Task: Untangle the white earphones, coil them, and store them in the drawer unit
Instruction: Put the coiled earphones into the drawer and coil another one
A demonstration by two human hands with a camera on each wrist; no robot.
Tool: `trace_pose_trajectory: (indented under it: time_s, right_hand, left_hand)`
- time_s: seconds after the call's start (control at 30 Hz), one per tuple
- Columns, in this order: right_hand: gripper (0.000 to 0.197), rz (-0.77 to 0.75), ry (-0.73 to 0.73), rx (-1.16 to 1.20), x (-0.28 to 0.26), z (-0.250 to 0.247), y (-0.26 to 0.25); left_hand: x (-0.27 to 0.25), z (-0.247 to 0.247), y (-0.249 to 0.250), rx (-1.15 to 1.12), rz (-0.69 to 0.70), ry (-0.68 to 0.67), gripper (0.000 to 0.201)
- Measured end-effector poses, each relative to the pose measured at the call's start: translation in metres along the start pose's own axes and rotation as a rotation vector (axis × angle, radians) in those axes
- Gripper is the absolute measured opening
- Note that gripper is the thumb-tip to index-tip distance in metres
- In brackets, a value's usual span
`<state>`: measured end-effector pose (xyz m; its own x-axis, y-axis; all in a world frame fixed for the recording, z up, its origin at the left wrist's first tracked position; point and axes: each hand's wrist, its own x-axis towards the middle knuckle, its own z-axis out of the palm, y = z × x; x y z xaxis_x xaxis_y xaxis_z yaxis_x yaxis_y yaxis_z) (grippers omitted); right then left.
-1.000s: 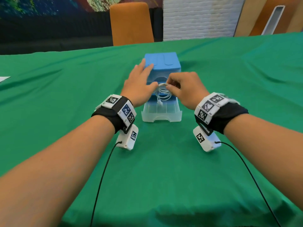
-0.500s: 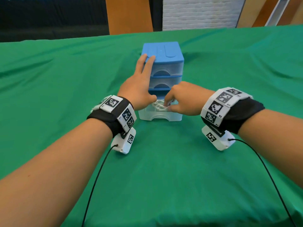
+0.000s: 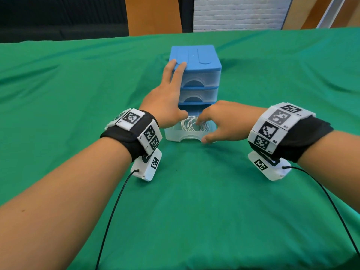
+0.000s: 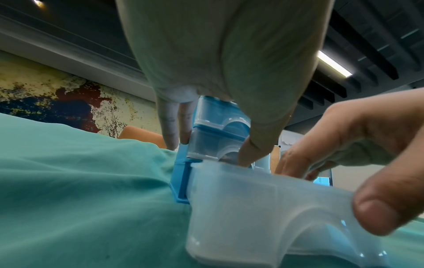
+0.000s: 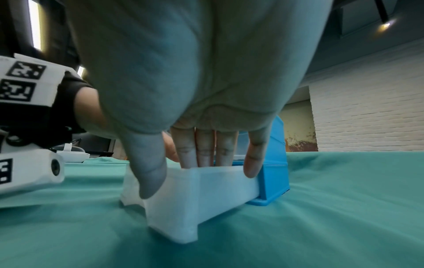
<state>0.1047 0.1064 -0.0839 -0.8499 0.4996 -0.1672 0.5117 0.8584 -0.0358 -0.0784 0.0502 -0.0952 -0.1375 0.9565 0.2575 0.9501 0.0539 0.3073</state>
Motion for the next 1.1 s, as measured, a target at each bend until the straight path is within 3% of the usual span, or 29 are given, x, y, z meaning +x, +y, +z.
trace_pose_trajectory:
  time_s: [0.4, 0.7, 0.8, 0.93, 1.03, 1.1]
  right_hand:
    - [0.019, 0.081, 0.037, -0.139, 0.038, -0.001, 0.005]
    - [0.011, 0.134, 0.251, -0.219, 0.041, -0.004, 0.004]
    - [0.007, 0.095, 0.407, -0.129, 0.034, -0.006, 0.005]
    - [0.052, 0.141, 0.784, -0.056, 0.023, -0.01, 0.012]
    - [0.104, 0.219, 0.618, -0.021, 0.025, -0.011, 0.025]
    - [0.122, 0.236, 0.505, -0.049, 0.03, -0.005, 0.032]
  left_hand:
    - [0.002, -0.005, -0.001, -0.01, 0.013, -0.009, 0.099]
    - [0.002, -0.004, -0.002, -0.022, 0.004, -0.009, 0.095]
    - [0.002, -0.005, -0.002, -0.017, 0.005, -0.015, 0.095]
    - [0.002, -0.006, -0.003, -0.029, 0.011, -0.008, 0.093]
    - [0.002, -0.007, -0.002, -0.032, 0.007, -0.005, 0.091]
    - [0.002, -0.007, -0.001, -0.034, 0.006, -0.009, 0.09]
